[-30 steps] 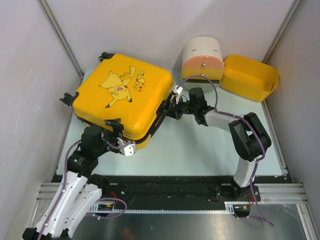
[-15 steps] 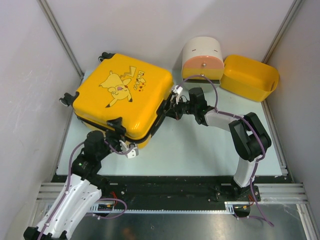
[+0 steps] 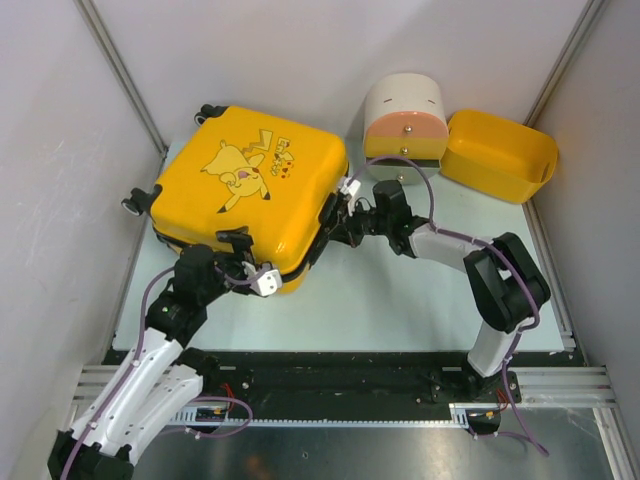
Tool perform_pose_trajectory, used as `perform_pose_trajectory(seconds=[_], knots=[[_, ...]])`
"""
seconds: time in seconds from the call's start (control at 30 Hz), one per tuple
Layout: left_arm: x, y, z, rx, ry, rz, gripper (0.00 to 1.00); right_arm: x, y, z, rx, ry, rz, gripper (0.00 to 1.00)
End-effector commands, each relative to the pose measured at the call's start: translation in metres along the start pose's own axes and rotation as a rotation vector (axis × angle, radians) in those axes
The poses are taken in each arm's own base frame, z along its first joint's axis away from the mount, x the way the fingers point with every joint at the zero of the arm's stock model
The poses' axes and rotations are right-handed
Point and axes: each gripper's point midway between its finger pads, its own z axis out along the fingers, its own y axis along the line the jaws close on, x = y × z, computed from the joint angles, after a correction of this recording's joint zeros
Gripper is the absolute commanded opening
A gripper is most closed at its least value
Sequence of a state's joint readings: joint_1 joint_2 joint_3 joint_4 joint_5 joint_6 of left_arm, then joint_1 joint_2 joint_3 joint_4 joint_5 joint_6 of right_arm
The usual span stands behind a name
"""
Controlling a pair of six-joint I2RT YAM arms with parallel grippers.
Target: Open, take out, and arrange the luggage
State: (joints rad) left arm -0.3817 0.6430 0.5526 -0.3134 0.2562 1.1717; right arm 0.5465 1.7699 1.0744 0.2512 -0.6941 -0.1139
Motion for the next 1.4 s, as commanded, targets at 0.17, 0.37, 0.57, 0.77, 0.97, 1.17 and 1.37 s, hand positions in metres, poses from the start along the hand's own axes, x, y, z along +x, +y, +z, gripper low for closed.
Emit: perform_pose_trajectory(seconds=[0.17, 0.37, 0.57, 0.77, 0.97, 1.17, 1.37], knots=[[-0.025, 0.046, 0.003, -0.134, -0.067, -0.096, 1.00, -0.024, 0.136, -0.007, -0.246, -0.028, -0.057, 0.00], [-0.025, 0.042, 0.009, -0.121, -0.066, -0.133, 0.99, -0.032, 0.170, 0.001, -0.191, -0.066, 0.060, 0.00], [-0.027, 0.035, 0.016, -0.100, -0.065, -0.251, 0.99, -0.051, 0.212, 0.010, -0.137, -0.152, 0.198, 0.00], [-0.018, 0.036, -0.008, -0.076, -0.002, -0.406, 1.00, -0.037, 0.164, 0.006, 0.027, -0.131, 0.237, 0.00], [0.022, 0.108, -0.047, -0.175, 0.041, -0.795, 1.00, -0.028, 0.138, -0.009, 0.104, -0.133, 0.232, 0.00], [0.100, 0.211, -0.068, -0.419, 0.138, -1.140, 1.00, -0.033, 0.136, -0.009, 0.103, -0.155, 0.201, 0.00], [0.185, 0.256, -0.063, -0.461, 0.148, -1.384, 0.95, -0.036, 0.117, -0.011, 0.137, -0.174, 0.240, 0.00]])
